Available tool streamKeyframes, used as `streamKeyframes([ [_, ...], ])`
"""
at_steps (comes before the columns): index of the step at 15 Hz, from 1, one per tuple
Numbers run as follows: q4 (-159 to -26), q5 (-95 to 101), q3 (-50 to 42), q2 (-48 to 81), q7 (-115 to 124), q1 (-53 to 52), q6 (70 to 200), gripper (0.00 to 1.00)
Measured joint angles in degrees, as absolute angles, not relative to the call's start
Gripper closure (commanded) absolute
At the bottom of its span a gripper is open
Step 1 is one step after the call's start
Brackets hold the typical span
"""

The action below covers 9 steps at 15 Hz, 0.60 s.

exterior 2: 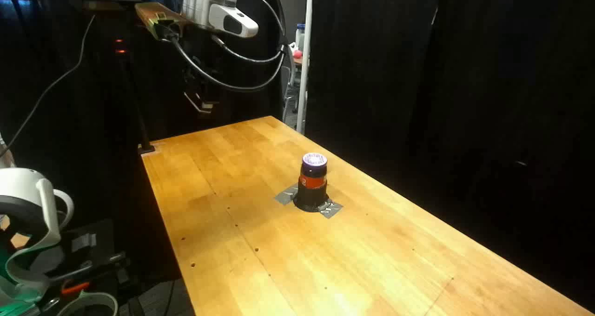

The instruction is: Put the rubber band around the jar.

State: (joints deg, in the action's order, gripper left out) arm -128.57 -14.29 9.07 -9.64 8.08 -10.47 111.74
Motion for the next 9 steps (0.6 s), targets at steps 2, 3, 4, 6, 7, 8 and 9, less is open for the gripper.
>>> streamKeyframes([
  [2,-128.18,-14.29,9.07,-9.68,8.07,-10.47,111.76,0.00],
  [3,-128.03,-14.29,9.07,-9.72,8.07,-10.47,111.76,0.00],
  [4,-127.97,-14.29,9.07,-9.73,8.07,-10.47,111.76,0.00],
  [6,-127.97,-14.29,9.07,-9.73,8.07,-10.47,111.76,0.00],
  [7,-128.02,-14.29,9.07,-9.69,8.07,-10.47,111.73,0.00],
  [8,-128.00,-13.74,9.11,-9.51,8.20,-10.47,112.21,0.00],
  [9,-127.62,-12.22,9.18,-9.05,8.83,-10.43,113.38,0.00],
])
